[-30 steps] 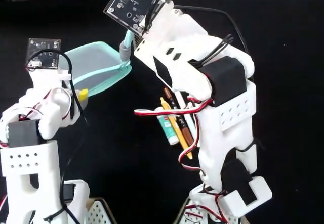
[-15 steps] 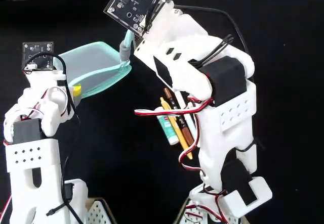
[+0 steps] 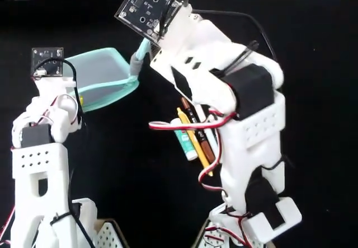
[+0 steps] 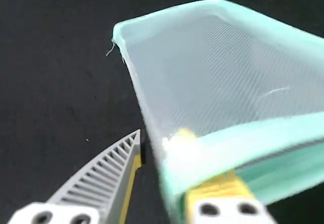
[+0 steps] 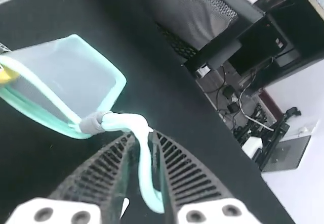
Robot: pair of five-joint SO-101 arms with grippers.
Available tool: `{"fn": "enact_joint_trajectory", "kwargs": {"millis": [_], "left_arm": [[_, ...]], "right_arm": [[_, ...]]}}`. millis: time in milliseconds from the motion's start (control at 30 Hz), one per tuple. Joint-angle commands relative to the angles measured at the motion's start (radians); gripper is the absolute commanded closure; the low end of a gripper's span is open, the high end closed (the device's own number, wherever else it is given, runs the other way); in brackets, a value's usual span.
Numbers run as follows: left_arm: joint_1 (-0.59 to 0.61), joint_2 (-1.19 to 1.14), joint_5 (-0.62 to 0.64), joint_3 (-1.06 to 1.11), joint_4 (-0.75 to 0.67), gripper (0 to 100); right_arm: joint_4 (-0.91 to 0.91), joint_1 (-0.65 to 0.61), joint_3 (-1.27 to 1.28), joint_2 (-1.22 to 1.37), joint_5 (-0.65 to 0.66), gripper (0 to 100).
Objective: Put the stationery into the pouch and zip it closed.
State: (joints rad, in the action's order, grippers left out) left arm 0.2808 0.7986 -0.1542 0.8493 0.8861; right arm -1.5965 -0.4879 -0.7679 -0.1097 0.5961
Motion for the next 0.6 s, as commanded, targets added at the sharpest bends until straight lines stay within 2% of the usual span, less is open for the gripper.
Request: {"fn": "enact_joint_trajectory", "kwargs": {"millis": [0, 400, 567], "left_arm": [[0.002, -0.005, 0.032, -0.128, 0.081, 96], [0.002, -0.017, 0.043, -0.777, 0.686, 97], [0.002, -0.018, 0.041, -0.839, 0.786, 97]], "right_arm": [[-0.003, 0.011, -0.058, -0.058, 0.0, 98.6], [-0.086, 0.008, -0.065, -0.139, -0.006, 98.6], [-0.152, 0.008, -0.025, -0.251, -0.031, 98.6]]}}
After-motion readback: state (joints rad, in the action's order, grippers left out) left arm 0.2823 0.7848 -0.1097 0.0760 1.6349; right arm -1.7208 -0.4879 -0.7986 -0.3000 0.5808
